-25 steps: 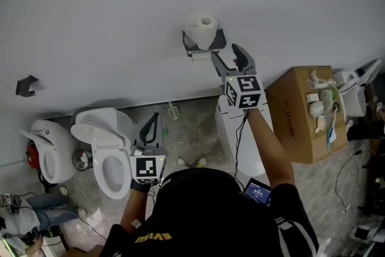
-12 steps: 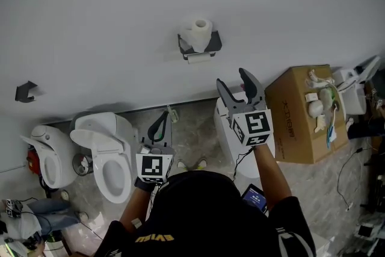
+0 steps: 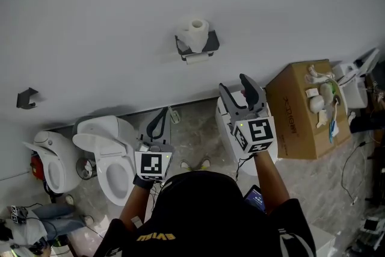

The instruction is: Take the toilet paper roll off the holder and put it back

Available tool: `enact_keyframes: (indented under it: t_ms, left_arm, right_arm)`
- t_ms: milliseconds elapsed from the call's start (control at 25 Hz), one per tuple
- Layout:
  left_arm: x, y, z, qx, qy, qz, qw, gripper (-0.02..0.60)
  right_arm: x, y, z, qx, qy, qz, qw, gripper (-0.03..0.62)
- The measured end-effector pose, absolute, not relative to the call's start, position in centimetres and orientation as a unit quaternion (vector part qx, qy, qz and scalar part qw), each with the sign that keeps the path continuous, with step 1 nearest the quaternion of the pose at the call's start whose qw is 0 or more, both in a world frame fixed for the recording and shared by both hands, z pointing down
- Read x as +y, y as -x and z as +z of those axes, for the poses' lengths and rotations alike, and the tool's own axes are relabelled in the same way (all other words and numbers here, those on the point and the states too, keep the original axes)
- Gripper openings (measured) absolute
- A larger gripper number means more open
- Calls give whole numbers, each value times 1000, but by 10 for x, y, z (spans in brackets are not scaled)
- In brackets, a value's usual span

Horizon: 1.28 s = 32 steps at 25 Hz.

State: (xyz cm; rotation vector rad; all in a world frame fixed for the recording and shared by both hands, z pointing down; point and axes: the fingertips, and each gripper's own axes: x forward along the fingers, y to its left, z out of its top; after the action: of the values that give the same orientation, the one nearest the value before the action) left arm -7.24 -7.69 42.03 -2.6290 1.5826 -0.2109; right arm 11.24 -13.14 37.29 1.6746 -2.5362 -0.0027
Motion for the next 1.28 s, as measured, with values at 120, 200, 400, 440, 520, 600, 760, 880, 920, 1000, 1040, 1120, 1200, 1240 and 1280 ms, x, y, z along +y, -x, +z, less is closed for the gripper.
enact_keyframes:
  t_ms: [120, 200, 400, 440, 520, 600, 760, 880, 920, 1000, 1040, 1120, 1200, 1240, 1280]
  left_arm:
    - [-79, 79, 419, 518, 852, -69, 36, 12]
    - [-80, 82, 419, 521, 850, -68, 35, 12]
    - [-79, 85, 420, 522, 849, -69, 34, 12]
    - [-79, 85, 420, 522, 850, -70, 34, 12]
    - [-79, 85, 420, 521, 850, -70, 34, 12]
    - [-79, 85, 420, 520, 851, -70, 34, 12]
    - [-78, 82, 421, 520, 851, -65, 31, 12]
    - [-78, 82, 422, 522, 850, -67, 30, 12]
    - [-78, 81, 422, 522, 849, -68, 30, 12]
    - [-78, 80, 422, 521, 850, -69, 30, 12]
    - [-78, 79, 422, 520, 851, -68, 30, 12]
    - [-78, 78, 422, 519, 852, -68, 28, 12]
    - [-78, 80, 425, 521, 850, -70, 28, 12]
    - [-78, 80, 426, 522, 850, -71, 28, 12]
    - [-78, 80, 425, 522, 850, -71, 29, 12]
  right_arm:
    - [-131, -108, 373, -835, -548, 0, 52, 264]
    - [-129, -106, 373, -836, -546, 1, 52, 264]
    - [-126, -105, 373, -836, -546, 1, 55, 256]
    - [-125, -104, 373, -836, -546, 2, 55, 252]
    - [-125, -104, 374, -835, -547, 3, 55, 249]
    - [-125, -104, 374, -835, -548, 6, 54, 238]
    - [-123, -105, 376, -835, -547, 10, 57, 209]
    - [-121, -105, 378, -836, -546, 12, 57, 183]
    - [-120, -105, 378, -836, -546, 13, 58, 174]
    - [-120, -105, 380, -836, -546, 15, 60, 166]
    - [-120, -105, 380, -836, -546, 15, 60, 163]
    - [-119, -106, 381, -835, -546, 16, 61, 153]
    - [-119, -106, 381, -835, -547, 15, 62, 141]
    - [-118, -107, 381, -834, -548, 15, 62, 135]
    - [-118, -107, 381, -834, -548, 15, 62, 129]
